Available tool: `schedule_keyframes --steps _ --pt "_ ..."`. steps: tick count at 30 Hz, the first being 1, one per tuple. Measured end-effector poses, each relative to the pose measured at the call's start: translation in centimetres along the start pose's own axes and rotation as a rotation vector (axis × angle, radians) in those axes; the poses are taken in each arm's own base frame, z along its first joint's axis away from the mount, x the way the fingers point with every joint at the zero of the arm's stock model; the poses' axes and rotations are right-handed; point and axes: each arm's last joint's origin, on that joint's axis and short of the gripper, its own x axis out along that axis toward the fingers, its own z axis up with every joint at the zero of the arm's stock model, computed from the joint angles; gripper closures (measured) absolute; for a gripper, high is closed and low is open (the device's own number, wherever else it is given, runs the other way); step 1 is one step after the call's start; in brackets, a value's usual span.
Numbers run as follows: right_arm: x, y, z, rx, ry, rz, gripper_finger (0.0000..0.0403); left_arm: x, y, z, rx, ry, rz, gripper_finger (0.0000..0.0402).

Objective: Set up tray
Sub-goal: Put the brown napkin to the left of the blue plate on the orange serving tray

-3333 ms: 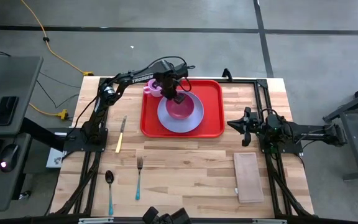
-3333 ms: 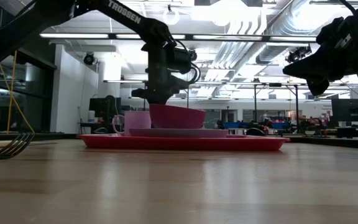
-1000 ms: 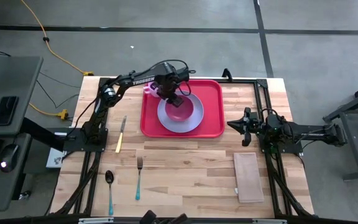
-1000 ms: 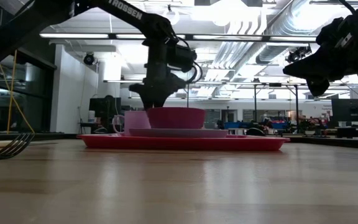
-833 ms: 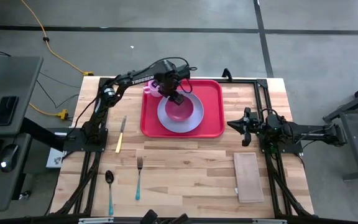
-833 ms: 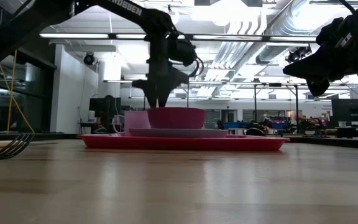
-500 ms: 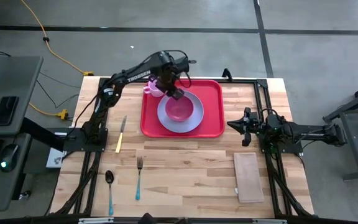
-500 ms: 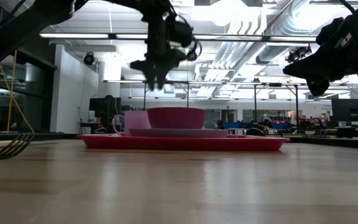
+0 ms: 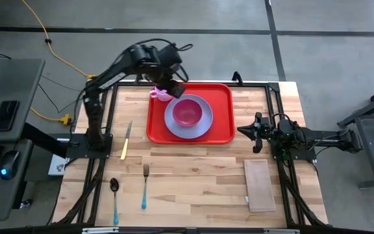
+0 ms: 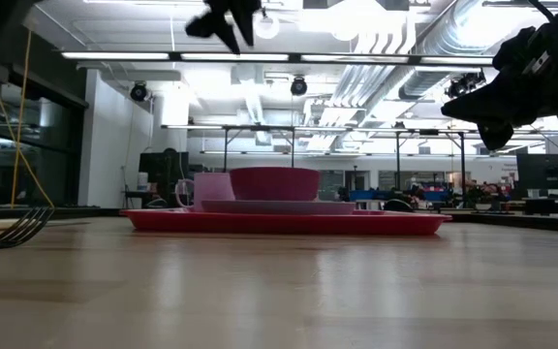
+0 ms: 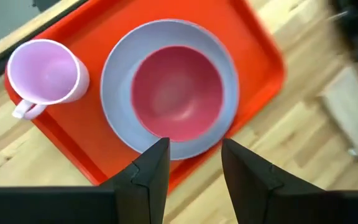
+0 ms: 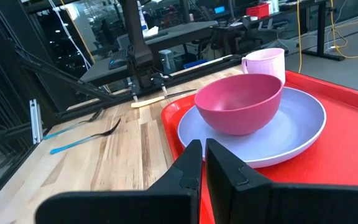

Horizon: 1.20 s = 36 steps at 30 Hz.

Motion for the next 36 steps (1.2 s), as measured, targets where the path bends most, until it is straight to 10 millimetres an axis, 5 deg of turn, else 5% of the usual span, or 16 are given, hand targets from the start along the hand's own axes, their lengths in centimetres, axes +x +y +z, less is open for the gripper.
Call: schedule_keyframes --steps 11,36 --pt "0.0 0.0 0.0 0.0 -0.001 -0.001 0.0402 -6.1 -3.4 -5.8 -0.002 -0.116 -0.091 0.0229" --pt "-0.1 0.1 0.4 -0.009 -0.002 -0.001 0.0402 -8.1 -11.4 -16.1 0.16 -0.243 -0.098 0.0229"
